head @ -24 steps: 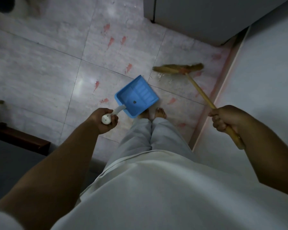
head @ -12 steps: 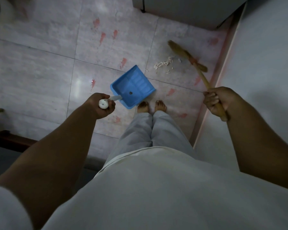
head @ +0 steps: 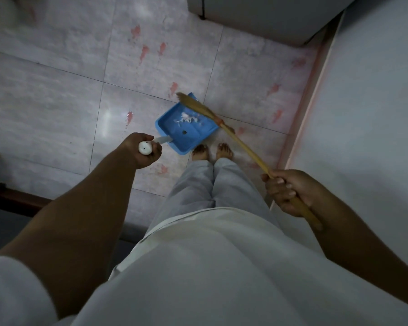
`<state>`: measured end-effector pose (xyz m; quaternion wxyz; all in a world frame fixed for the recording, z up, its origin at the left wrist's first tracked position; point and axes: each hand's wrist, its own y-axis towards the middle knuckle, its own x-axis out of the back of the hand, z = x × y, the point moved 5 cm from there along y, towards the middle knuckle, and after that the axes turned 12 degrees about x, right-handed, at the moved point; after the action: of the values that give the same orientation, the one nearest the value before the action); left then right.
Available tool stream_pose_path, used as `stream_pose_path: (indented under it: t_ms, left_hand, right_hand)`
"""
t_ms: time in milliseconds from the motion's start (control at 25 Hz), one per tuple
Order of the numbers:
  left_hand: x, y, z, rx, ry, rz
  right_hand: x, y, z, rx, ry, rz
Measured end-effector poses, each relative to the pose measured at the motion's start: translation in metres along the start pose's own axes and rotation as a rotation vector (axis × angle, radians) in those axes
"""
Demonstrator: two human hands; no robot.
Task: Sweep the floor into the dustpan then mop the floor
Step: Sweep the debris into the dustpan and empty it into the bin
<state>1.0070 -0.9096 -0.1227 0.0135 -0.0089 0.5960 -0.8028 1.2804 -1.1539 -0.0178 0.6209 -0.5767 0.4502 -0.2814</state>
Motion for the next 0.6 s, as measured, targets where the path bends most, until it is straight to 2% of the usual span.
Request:
stream_pose_path:
  t_ms: [360, 600]
  left_hand:
    - [0.017, 0.004, 0.005, -0.007, -0.009, 0.006]
    - [0.027, 0.003, 0.009, -0.003, -0.027, 0.014]
  right_hand:
    - [0.001, 0.019, 0.042, 0.156, 0.007, -0.118]
    - [-0.029, 0.051, 0.016, 0.031, -0.195, -0.099]
